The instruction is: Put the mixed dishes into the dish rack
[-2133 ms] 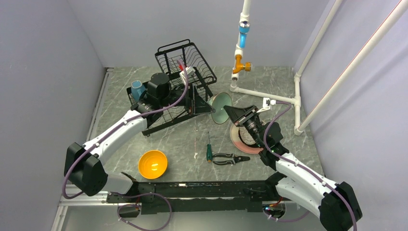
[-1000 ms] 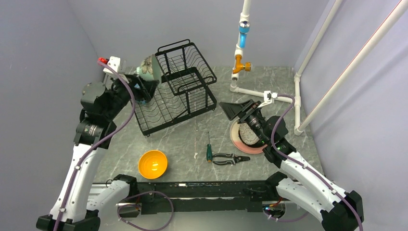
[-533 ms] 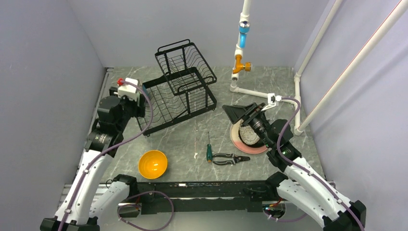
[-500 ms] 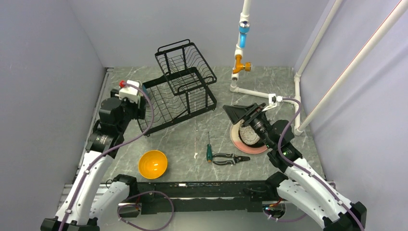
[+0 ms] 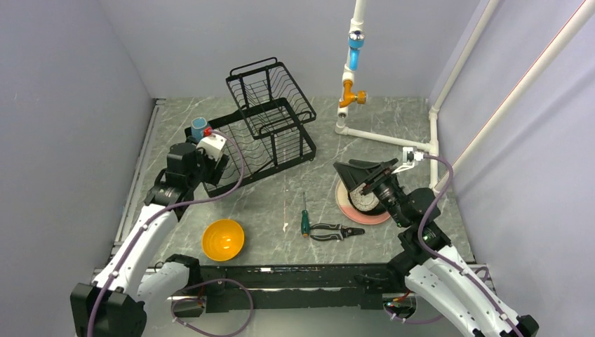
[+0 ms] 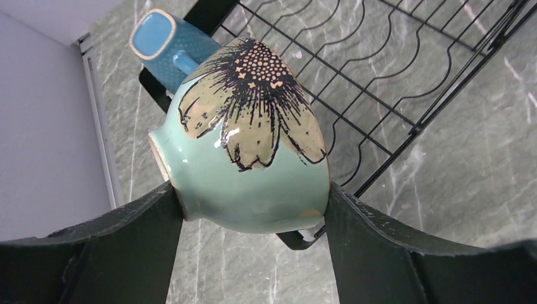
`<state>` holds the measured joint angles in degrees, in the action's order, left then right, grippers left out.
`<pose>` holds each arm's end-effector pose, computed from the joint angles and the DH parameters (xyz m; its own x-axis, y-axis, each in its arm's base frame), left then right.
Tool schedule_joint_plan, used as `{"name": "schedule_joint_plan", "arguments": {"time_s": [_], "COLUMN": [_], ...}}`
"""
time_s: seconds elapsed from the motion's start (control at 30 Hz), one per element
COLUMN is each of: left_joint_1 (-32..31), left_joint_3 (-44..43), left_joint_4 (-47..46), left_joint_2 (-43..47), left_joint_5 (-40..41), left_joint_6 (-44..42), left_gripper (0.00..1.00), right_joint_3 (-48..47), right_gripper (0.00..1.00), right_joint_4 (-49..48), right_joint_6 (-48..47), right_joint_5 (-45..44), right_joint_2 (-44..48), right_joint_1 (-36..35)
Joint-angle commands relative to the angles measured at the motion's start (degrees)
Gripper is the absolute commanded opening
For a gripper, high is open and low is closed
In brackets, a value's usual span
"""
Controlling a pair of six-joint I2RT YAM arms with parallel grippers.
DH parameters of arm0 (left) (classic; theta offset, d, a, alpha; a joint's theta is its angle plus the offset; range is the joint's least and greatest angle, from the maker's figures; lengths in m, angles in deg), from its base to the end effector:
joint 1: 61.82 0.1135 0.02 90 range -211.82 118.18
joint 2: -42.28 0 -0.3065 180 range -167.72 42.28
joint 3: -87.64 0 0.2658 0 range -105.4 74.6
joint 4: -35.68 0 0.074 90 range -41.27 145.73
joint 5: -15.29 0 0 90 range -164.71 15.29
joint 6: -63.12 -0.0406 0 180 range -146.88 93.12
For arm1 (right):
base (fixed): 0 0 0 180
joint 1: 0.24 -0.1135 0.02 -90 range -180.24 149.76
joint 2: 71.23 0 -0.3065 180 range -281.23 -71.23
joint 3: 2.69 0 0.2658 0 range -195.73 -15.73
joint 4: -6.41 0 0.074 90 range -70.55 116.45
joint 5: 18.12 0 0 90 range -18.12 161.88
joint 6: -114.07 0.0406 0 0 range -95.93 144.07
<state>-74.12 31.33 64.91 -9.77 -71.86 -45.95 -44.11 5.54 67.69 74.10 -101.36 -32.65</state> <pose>0.1962 -0.0407 0.3266 -0.3347 0.4070 -0.8499 0.2942 0.9020 0.3160 0.1069 0.0697 0.3435 -0.2628 0.6497 -0.7133 -0.5335 0.5181 0.6685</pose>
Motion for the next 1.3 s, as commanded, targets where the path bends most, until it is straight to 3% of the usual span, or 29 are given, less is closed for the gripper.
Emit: {"name": "schedule_joint_plan", "arguments": {"time_s": [0.0, 0.23, 0.53, 0.97, 1.13, 1.23, 1.27], "left_joint_1": [-0.1, -0.8, -0.8, -0.1, -0.2, -0.2, -0.2], "left_joint_3": [-1.8, 0.1, -1.5, -3.8, -5.6, -6.7, -6.8], "left_joint_4": [-8.6, -10.7, -11.3, -11.3, -9.2, -7.8, -7.5], "left_joint_2": [-1.8, -6.5, -13.5, -22.9, -24.9, -25.6, -25.5], "left_joint_5": [-0.5, -0.6, 6.4, 9.3, 8.5, 8.1, 8.2], "left_joint_6": [-3.9, -8.7, -7.8, -5.0, -3.1, -2.2, -2.0], "left_gripper": [0.0, 0.0, 0.0, 0.02, 0.25, 0.47, 0.64], "right_joint_3": [0.2, 0.7, 1.2, 2.5, 2.7, 2.6, 2.6], "right_gripper": [1.0, 1.0, 1.0, 1.0, 1.0, 1.0, 1.0], "right_joint_4": [1.2, -0.3, -1.4, -3.9, -3.8, -3.6, -3.5], "right_joint_6": [-2.1, -1.1, 0.2, 1.8, 1.9, 1.7, 1.8], "right_joint_5": [-1.7, -1.0, -0.3, 1.1, 0.9, 0.7, 0.7], "right_joint_2": [2.6, 1.6, 0.9, -1.3, -1.1, -0.9, -1.0], "right_joint_1": [0.3, 0.3, 0.3, 0.3, 0.4, 0.3, 0.3]}}
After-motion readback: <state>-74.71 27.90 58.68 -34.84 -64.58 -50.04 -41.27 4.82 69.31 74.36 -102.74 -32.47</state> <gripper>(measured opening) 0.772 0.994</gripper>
